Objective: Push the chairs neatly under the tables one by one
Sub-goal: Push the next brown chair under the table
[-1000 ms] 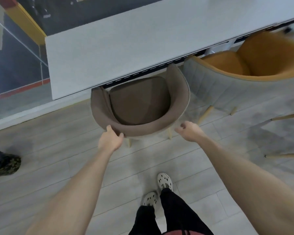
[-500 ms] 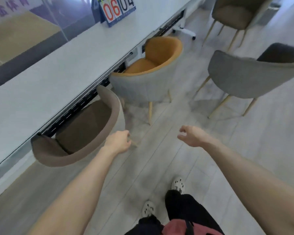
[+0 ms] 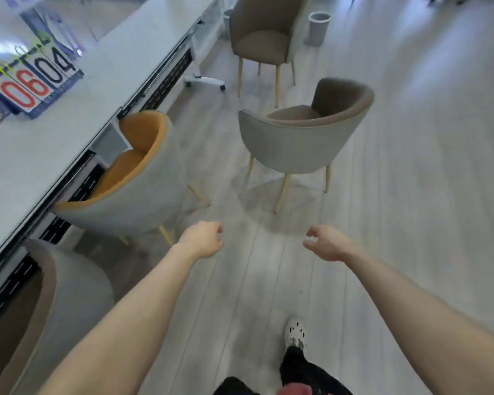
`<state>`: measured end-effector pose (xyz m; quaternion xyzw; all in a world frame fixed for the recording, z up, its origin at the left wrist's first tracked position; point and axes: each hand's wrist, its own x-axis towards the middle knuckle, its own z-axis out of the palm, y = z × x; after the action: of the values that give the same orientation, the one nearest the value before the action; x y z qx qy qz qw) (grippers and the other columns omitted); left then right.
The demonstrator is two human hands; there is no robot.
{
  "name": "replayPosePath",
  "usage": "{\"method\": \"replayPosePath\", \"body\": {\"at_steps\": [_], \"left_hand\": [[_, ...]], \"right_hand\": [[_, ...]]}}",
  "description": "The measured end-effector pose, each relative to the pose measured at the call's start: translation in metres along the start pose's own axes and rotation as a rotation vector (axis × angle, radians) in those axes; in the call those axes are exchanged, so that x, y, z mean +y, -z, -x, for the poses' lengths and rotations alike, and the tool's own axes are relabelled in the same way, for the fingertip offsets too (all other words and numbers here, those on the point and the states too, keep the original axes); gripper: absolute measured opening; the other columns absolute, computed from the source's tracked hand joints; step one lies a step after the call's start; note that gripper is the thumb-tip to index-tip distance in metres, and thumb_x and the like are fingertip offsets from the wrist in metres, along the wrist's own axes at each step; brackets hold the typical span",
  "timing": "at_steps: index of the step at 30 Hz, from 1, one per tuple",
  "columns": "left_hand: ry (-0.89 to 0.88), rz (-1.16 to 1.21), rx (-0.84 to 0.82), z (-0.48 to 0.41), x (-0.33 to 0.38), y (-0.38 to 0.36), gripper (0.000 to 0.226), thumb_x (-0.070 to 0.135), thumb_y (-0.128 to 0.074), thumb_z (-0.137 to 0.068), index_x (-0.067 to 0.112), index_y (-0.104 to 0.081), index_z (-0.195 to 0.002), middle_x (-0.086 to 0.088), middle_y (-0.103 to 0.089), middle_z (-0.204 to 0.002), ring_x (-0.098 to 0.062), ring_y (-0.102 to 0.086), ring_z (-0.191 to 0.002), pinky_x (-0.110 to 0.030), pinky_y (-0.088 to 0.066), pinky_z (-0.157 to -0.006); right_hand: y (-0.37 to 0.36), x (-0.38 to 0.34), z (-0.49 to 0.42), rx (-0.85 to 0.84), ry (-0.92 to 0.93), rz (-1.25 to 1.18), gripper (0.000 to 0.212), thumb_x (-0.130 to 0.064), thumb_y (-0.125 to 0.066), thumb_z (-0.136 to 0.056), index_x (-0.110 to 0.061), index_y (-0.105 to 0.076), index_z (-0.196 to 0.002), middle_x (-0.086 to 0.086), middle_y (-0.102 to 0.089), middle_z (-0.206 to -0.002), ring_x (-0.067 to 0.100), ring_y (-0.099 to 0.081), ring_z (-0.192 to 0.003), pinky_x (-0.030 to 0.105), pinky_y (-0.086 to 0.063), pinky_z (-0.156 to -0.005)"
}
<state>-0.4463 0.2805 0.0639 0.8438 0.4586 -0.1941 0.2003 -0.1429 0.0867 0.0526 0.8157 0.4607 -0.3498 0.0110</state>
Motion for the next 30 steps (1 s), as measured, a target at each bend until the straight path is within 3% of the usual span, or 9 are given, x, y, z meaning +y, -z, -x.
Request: {"method": "replayPosePath", "body": {"at_steps": [6,13,19,23,26,30], "left_hand": [[-0.070,0.014,0.012,-0.088,0.112,0.041,0.046,0.046,-0.062,-0.096,0.027,-0.066,-0.138,-0.005,-0.076,-0.127,-0.031,-0.069,-0.122,-0.038,-0.055,-0.099],[-0.094,-0.008,0.044,-0.210,0.184,0.095,0.044,0.046,-0.063,-0.098,0.023,-0.065,-0.136,-0.006,-0.073,-0.132,-0.032,-0.068,-0.122,-0.040,-0.056,-0.098],[-0.149,0.045,0.125,-0.346,0.231,0.134,0.060,0.052,-0.073,-0.093,0.021,-0.061,-0.143,-0.006,-0.064,-0.139,-0.029,-0.060,-0.132,-0.045,-0.053,-0.106],[-0.231,0.009,0.175,-0.422,0.261,0.148,0.080,0.061,-0.082,-0.078,0.020,-0.059,-0.142,-0.007,-0.062,-0.137,-0.032,-0.056,-0.133,-0.047,-0.050,-0.110],[-0.305,-0.149,0.095,-0.464,0.275,0.147,0.102,0.068,-0.084,-0.067,0.026,-0.051,-0.153,-0.003,-0.057,-0.149,-0.028,-0.051,-0.141,-0.047,-0.039,-0.121],[-0.254,-0.238,-0.070,-0.500,0.283,0.132,0.112,0.068,-0.086,-0.064,0.028,-0.043,-0.159,-0.003,-0.057,-0.151,-0.025,-0.050,-0.145,-0.051,-0.024,-0.129]], "right_hand": [[0.099,0.075,-0.055,0.034,-0.035,-0.031,0.057,-0.048,-0.059,-0.106,-0.014,-0.060,-0.152,0.010,-0.062,-0.154,0.031,-0.060,-0.139,0.041,-0.049,-0.114],[0.202,0.122,-0.153,0.106,-0.027,0.006,0.053,-0.041,-0.061,-0.105,-0.013,-0.061,-0.150,0.012,-0.063,-0.153,0.032,-0.058,-0.140,0.039,-0.046,-0.112],[0.290,0.140,-0.251,0.280,-0.005,-0.005,0.056,-0.033,-0.070,-0.098,-0.013,-0.060,-0.149,0.005,-0.058,-0.150,0.031,-0.056,-0.137,0.041,-0.047,-0.109],[0.331,0.165,-0.313,0.272,0.068,0.084,0.059,-0.034,-0.081,-0.086,-0.011,-0.060,-0.136,0.007,-0.057,-0.139,0.030,-0.053,-0.134,0.045,-0.052,-0.105],[0.348,0.183,-0.360,0.203,0.129,0.209,0.070,-0.041,-0.089,-0.074,-0.013,-0.060,-0.132,0.008,-0.058,-0.136,0.031,-0.050,-0.137,0.044,-0.046,-0.112],[0.350,0.208,-0.429,0.093,0.250,0.479,0.105,-0.058,-0.091,-0.063,-0.014,-0.053,-0.150,0.009,-0.055,-0.153,0.034,-0.039,-0.155,0.057,-0.021,-0.130]]}}
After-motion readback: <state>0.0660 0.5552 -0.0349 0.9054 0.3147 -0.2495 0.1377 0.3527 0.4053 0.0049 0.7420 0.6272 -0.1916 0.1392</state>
